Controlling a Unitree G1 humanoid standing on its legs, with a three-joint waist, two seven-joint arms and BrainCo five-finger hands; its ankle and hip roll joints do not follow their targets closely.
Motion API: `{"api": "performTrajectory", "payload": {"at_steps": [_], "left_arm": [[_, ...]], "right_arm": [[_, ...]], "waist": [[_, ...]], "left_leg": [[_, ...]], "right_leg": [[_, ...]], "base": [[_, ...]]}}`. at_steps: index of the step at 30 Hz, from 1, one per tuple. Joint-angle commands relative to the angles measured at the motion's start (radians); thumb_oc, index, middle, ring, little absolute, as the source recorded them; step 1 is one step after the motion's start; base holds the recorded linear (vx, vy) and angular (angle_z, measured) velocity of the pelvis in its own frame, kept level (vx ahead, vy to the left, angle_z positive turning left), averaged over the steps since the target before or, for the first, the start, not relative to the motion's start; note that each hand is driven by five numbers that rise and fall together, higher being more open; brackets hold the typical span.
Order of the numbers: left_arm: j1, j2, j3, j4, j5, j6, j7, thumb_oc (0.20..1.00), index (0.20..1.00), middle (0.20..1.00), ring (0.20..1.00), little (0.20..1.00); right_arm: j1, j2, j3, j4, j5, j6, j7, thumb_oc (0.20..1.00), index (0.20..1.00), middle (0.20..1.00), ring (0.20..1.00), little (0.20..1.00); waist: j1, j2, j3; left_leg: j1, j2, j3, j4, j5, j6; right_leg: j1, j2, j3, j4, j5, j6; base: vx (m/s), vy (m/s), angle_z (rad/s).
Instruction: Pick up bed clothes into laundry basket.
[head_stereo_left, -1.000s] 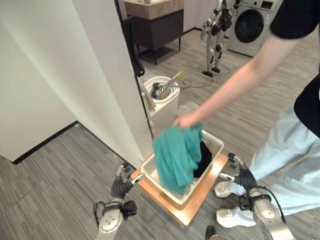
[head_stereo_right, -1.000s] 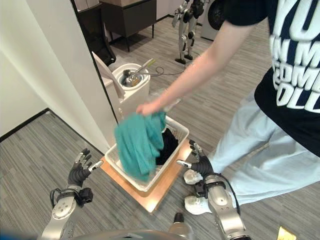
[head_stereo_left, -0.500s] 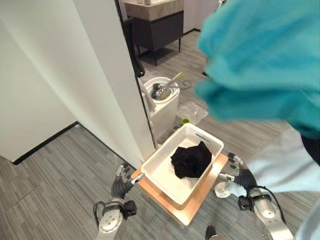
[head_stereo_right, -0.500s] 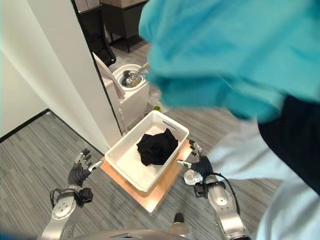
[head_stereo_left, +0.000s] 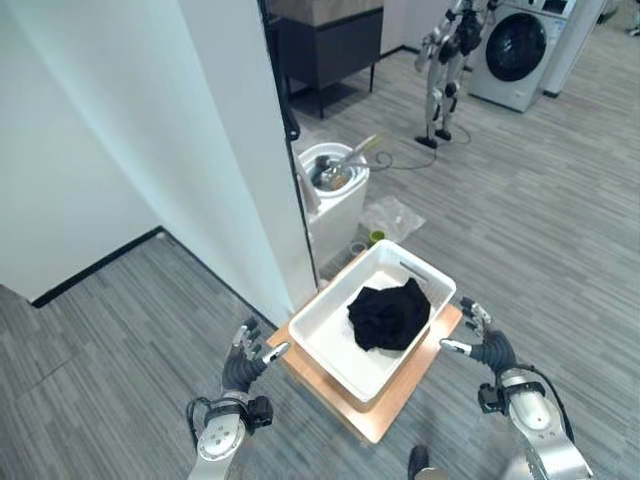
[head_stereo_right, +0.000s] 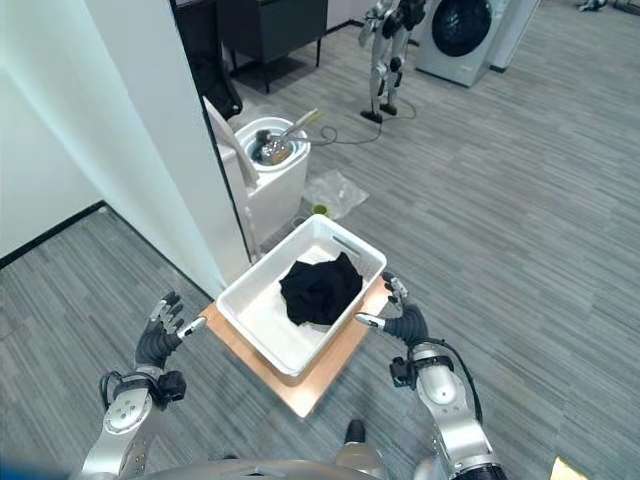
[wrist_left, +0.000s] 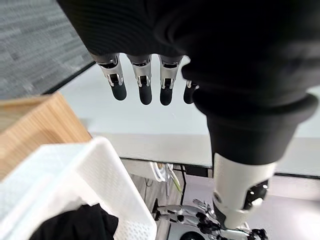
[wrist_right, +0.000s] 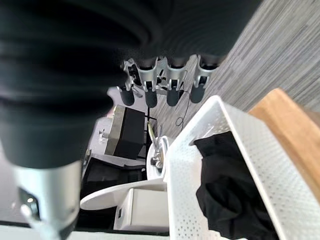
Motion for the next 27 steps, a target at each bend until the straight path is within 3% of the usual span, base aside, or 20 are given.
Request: {"api": "performTrajectory", "payload": {"at_steps": [1,2,4,6,7,8,11,14,16,20,24,25,27], "left_arm": [[-0.057,0.082,0.014,-0.042,0.033,-0.071,0.016,1.000,1.000,1.000,1.000,1.000],[-0.053,0.081,0.017,-0.042,0.029,-0.071,0.022,1.000,1.000,1.000,1.000,1.000],[-0.048,0.075,0.024,-0.045,0.024,-0.070,0.022,1.000,1.000,1.000,1.000,1.000],[-0.047,0.068,0.032,-0.034,0.010,-0.074,0.029,1.000,1.000,1.000,1.000,1.000],[-0.041,0.061,0.041,-0.034,0.000,-0.074,0.028,1.000,1.000,1.000,1.000,1.000],[-0.018,0.037,0.059,-0.027,-0.030,-0.075,0.034,1.000,1.000,1.000,1.000,1.000],[0.024,0.000,0.076,-0.036,-0.074,-0.075,0.031,1.000,1.000,1.000,1.000,1.000],[0.047,-0.014,0.091,-0.038,-0.086,-0.078,0.029,1.000,1.000,1.000,1.000,1.000],[0.049,-0.023,0.102,-0.034,-0.099,-0.081,0.035,1.000,1.000,1.000,1.000,1.000],[0.039,-0.019,0.109,-0.030,-0.117,-0.081,0.041,1.000,1.000,1.000,1.000,1.000],[0.032,-0.012,0.095,-0.039,-0.120,-0.070,0.033,1.000,1.000,1.000,1.000,1.000],[0.022,-0.009,0.087,-0.033,-0.122,-0.063,0.033,1.000,1.000,1.000,1.000,1.000],[0.016,-0.007,0.087,-0.032,-0.120,-0.060,0.036,1.000,1.000,1.000,1.000,1.000]], "right_arm": [[-0.085,-0.002,-0.007,-0.026,-0.031,-0.070,-0.015,1.000,1.000,1.000,1.000,1.000],[-0.080,-0.001,-0.005,-0.037,-0.022,-0.077,-0.009,1.000,1.000,1.000,1.000,1.000],[-0.080,0.001,-0.003,-0.038,-0.017,-0.076,-0.004,1.000,1.000,1.000,1.000,1.000],[-0.097,0.005,0.014,-0.026,-0.005,-0.079,0.001,1.000,1.000,1.000,1.000,1.000],[-0.105,0.008,0.022,-0.021,0.004,-0.075,0.006,1.000,1.000,1.000,1.000,1.000],[-0.122,0.010,0.041,-0.005,0.012,-0.067,0.009,1.000,1.000,1.000,1.000,1.000],[-0.131,-0.003,0.053,-0.006,0.014,-0.060,0.017,1.000,1.000,1.000,1.000,1.000],[-0.144,-0.016,0.057,-0.011,0.013,-0.067,0.018,1.000,1.000,1.000,1.000,1.000],[-0.156,-0.027,0.059,-0.013,0.018,-0.068,0.018,1.000,1.000,1.000,1.000,1.000],[-0.156,-0.041,0.058,-0.014,0.015,-0.061,0.016,1.000,1.000,1.000,1.000,1.000],[-0.136,-0.047,0.040,-0.020,0.003,-0.054,0.017,1.000,1.000,1.000,1.000,1.000],[-0.135,-0.057,0.036,-0.010,-0.016,-0.047,0.015,1.000,1.000,1.000,1.000,1.000],[-0.136,-0.063,0.029,-0.008,-0.027,-0.043,0.013,1.000,1.000,1.000,1.000,1.000]], "waist": [[0.003,-0.003,0.031],[0.007,0.006,0.031],[0.014,0.008,0.027],[0.042,-0.013,0.022],[0.055,-0.018,0.015],[0.089,-0.020,0.004],[0.124,-0.007,0.013],[0.147,0.014,0.045],[0.153,0.023,0.074],[0.126,-0.007,0.087],[0.083,-0.018,0.061],[0.066,-0.016,0.041],[0.055,-0.015,0.030]], "left_leg": [[-0.031,-0.004,-0.075,0.002,0.003,0.034],[-0.053,-0.021,-0.111,0.002,0.013,0.049],[-0.063,-0.025,-0.122,0.002,0.018,0.053],[-0.094,-0.053,-0.144,0.002,0.027,0.054],[-0.109,-0.052,-0.152,0.002,0.043,0.048],[-0.120,-0.051,-0.139,0.002,0.058,0.042],[-0.144,-0.038,-0.149,0.002,0.102,0.025],[-0.164,-0.029,-0.157,0.025,0.124,0.012],[-0.210,-0.005,-0.151,0.103,0.122,-0.020],[-0.196,0.042,-0.060,0.249,0.031,-0.014],[-0.104,0.099,-0.053,0.380,-0.112,-0.018],[-0.028,0.130,-0.030,0.373,-0.129,-0.023],[0.018,0.148,-0.012,0.353,-0.130,-0.029]], "right_leg": [[0.013,0.003,0.100,0.260,-0.159,0.036],[0.016,0.071,0.166,0.363,-0.206,0.018],[0.014,0.098,0.193,0.381,-0.215,0.006],[0.112,0.114,0.207,0.254,-0.287,-0.029],[0.132,0.123,0.212,0.201,-0.277,-0.040],[0.179,0.112,0.179,0.101,-0.277,-0.047],[0.241,0.133,0.164,-0.037,-0.242,-0.053],[0.248,0.134,0.126,-0.047,-0.242,-0.056],[0.243,0.126,0.098,-0.047,-0.240,-0.065],[0.206,0.081,0.015,-0.047,-0.198,-0.071],[0.193,0.049,-0.080,-0.047,-0.187,-0.081],[0.179,0.036,-0.127,-0.047,-0.172,-0.081],[0.172,0.025,-0.162,-0.045,-0.162,-0.078]], "base": [[-0.21,0.076,0.40],[-0.18,0.054,0.71],[-0.11,-0.003,1.09],[-0.15,-0.116,0.45],[-0.24,-0.219,0.03],[-0.16,-0.157,0.21],[-0.19,-0.154,0.07],[-0.24,-0.087,0.20],[-0.35,-0.041,0.42],[-0.30,-0.012,0.77],[-0.16,0.043,0.68],[-0.11,0.107,0.86],[-0.07,0.135,0.88]]}}
